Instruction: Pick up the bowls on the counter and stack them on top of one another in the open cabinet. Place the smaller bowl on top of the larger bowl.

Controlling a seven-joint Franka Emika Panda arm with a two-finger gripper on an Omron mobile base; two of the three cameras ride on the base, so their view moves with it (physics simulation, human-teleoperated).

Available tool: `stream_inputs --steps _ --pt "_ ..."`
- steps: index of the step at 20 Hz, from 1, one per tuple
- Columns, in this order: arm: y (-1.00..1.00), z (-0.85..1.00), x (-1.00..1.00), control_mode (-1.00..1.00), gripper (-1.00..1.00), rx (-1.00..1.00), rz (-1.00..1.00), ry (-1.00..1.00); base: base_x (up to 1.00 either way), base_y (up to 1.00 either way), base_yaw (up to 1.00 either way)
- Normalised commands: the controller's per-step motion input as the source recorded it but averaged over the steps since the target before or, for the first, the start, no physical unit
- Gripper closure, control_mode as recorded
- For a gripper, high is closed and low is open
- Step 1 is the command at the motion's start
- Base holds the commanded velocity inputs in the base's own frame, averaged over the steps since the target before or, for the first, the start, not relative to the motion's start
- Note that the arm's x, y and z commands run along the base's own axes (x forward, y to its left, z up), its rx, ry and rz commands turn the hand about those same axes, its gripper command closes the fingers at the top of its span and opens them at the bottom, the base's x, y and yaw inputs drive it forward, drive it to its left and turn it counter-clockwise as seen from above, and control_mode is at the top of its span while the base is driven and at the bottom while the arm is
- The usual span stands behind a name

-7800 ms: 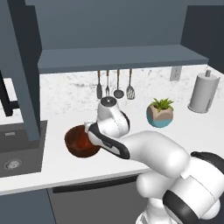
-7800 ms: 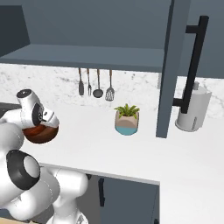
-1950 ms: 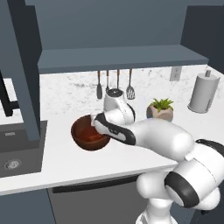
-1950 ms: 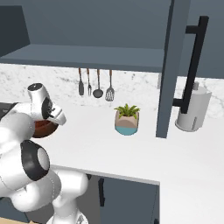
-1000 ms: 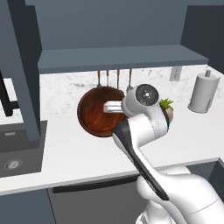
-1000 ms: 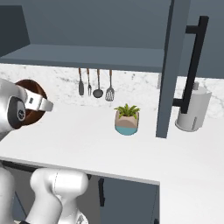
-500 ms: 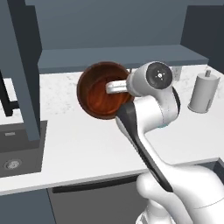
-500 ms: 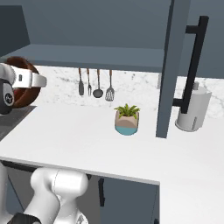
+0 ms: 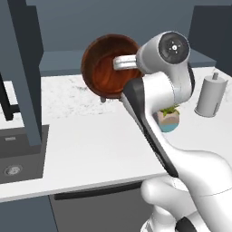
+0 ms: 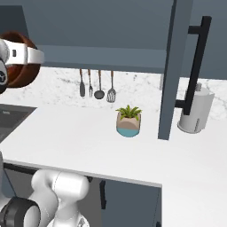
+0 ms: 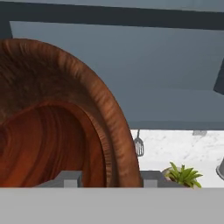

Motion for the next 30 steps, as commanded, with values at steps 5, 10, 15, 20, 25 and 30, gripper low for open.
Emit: stream_inputs --steps 5,10,15,20,25,30 --pt "-0.29 0.01 0.84 -1.00 1.00 0.10 -0.14 0.00 0.00 0.00 0.00" --pt "-0.30 0.01 0.68 -1.00 1.00 0.13 -0.18 -0.05 0.00 0.00 0.00" --pt "-0.17 0.00 0.57 -1.00 1.00 0.08 -0.13 -0.07 0.00 0.00 0.00" --pt "-0.10 0.01 0.65 -1.00 1.00 0.01 -0.11 0.00 0.00 0.00 0.00" --pt "-0.17 0.15 0.47 -1.00 1.00 0.03 -0.10 0.07 0.00 0.00 0.00" --pt "-0.21 0.16 0.32 -1.00 1.00 0.05 -0.04 0.13 0.00 0.00 0.00"
